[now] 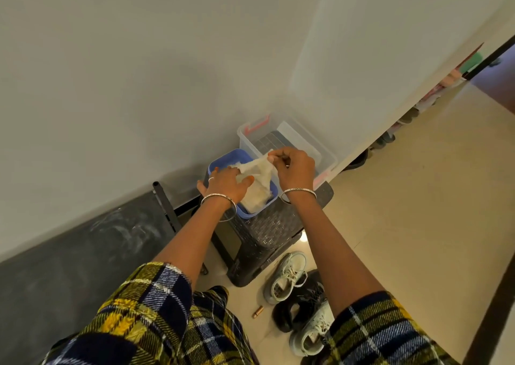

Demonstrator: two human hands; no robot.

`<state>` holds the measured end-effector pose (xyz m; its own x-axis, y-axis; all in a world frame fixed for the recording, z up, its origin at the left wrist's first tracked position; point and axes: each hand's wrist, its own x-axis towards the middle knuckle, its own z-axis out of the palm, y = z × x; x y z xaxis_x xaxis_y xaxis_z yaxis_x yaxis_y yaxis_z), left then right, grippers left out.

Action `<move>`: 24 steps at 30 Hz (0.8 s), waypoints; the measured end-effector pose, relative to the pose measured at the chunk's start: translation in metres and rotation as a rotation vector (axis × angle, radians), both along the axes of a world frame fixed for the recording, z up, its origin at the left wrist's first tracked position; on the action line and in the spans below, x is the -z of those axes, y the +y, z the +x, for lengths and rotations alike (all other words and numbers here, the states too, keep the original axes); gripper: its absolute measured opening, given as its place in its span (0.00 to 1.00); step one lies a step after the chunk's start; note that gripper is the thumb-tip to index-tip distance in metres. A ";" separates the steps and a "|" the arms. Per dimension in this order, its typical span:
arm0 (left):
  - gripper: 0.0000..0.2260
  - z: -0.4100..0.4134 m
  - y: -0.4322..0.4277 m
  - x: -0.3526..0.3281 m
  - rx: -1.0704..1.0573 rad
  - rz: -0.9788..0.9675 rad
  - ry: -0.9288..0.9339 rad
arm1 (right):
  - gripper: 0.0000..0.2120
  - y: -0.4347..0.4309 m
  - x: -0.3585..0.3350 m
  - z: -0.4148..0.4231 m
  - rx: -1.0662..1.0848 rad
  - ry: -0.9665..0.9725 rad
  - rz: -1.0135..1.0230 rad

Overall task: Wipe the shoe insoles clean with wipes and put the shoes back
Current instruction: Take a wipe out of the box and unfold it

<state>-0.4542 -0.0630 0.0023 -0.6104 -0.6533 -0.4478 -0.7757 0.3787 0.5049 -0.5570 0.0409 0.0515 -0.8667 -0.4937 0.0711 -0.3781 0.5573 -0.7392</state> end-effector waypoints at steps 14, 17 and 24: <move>0.16 0.016 0.017 -0.015 -0.460 0.263 0.662 | 0.04 0.001 -0.015 -0.004 -0.245 -0.130 -0.052; 0.14 0.019 0.012 -0.029 -0.566 0.339 0.796 | 0.03 0.007 -0.022 0.002 -0.359 -0.128 -0.068; 0.12 0.039 0.010 -0.058 -0.612 0.802 0.993 | 0.07 0.020 -0.025 0.028 -0.488 -0.149 -0.031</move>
